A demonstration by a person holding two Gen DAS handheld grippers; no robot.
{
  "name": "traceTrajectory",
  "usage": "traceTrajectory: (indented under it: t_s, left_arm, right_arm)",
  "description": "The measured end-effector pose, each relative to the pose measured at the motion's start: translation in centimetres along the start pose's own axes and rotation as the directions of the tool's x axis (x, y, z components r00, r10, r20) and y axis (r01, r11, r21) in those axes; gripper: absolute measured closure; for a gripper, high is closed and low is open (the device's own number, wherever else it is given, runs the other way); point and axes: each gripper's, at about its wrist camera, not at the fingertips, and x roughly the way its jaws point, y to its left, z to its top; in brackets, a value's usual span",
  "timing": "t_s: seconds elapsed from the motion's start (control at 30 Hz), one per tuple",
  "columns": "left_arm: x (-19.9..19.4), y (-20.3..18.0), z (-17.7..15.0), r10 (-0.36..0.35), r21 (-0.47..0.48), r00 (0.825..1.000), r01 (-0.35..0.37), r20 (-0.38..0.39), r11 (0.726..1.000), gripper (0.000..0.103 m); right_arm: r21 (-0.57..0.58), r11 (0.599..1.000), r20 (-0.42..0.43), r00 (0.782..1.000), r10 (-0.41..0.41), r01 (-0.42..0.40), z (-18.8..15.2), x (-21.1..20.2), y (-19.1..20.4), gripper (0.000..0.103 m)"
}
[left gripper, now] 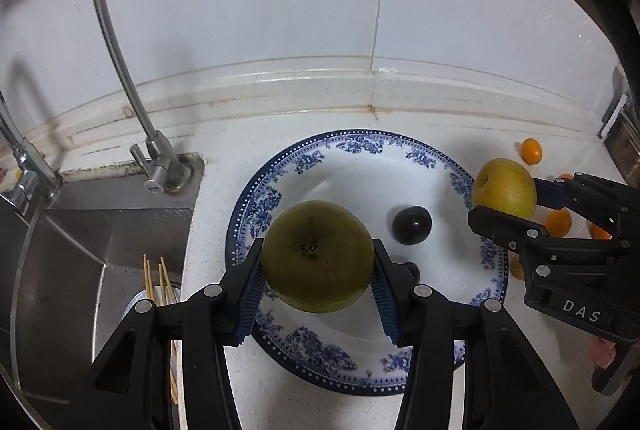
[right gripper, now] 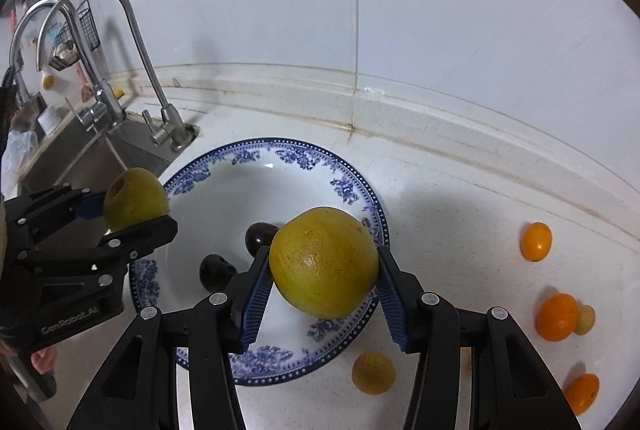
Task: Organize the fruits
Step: 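Carry the apple and pomelo onto the plate and open both tools, then lift both open tools off the plate toward the oranges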
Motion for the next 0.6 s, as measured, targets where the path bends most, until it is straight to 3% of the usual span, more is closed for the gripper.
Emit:
traceTrajectory:
  t_s: [0.2, 0.27, 0.33, 0.6]
  left_arm:
    - [0.9, -0.1, 0.0, -0.006, 0.009, 1.000, 0.007, -0.026, 1.000, 0.054]
    - [0.5, -0.2, 0.1, 0.004, 0.017, 1.000, -0.004, -0.006, 1.000, 0.043]
    - [0.0, -0.1, 0.3, 0.016, 0.020, 1.000, -0.016, 0.012, 1.000, 0.038]
    - [-3.3, -0.3, -0.1, 0.038, 0.025, 0.997, -0.040, 0.071, 0.999, 0.038]
  right_arm:
    - [0.007, 1.000, -0.022, 1.000, 0.015, -0.015, 0.0, 0.8, -0.1, 0.052]
    - [0.002, 1.000, -0.024, 1.000, 0.015, -0.015, 0.0, 0.8, 0.0, 0.052]
    - [-0.001, 1.000, -0.028, 0.999, 0.022, -0.022, -0.1, 0.9, 0.1, 0.052]
    - [0.011, 1.000, 0.046, 0.999, 0.006, -0.007, -0.1, -1.9, 0.1, 0.045]
